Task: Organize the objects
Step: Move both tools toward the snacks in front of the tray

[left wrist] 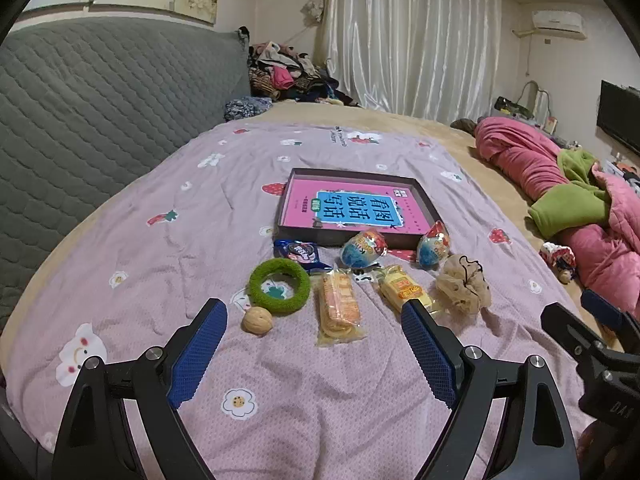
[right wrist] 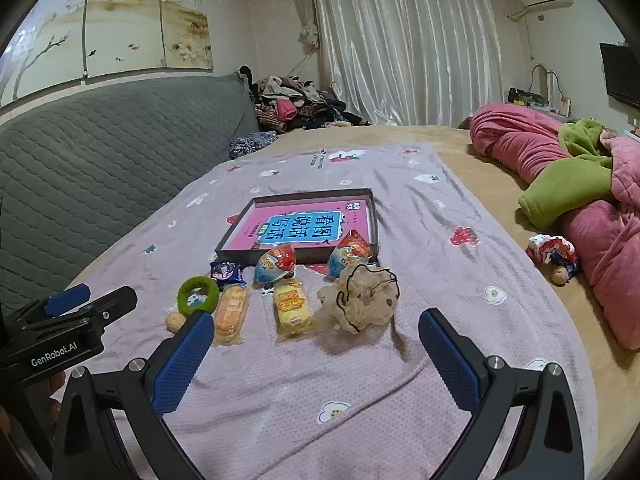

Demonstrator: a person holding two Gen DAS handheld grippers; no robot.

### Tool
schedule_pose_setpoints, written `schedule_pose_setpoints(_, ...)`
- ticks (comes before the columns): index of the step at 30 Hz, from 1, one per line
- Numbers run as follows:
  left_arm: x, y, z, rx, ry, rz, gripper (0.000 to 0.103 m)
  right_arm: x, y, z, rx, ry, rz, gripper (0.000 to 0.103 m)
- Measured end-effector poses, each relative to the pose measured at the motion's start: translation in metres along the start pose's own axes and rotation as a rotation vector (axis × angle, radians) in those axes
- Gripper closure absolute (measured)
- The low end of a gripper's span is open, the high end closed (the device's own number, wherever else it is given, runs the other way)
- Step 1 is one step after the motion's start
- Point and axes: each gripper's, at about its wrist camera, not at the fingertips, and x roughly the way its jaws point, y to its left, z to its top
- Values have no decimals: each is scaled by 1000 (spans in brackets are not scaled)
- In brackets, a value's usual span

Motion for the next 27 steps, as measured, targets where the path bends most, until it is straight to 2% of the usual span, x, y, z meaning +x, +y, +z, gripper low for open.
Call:
schedule_pose_setpoints(15,30,-9,-13,26,52,-25,13,24,-14,-2,-26,36,-30,0)
schedule_pose_setpoints(27,77,-22,-13,40,125,-25,13,61,-28,-5,11,89,-18,0)
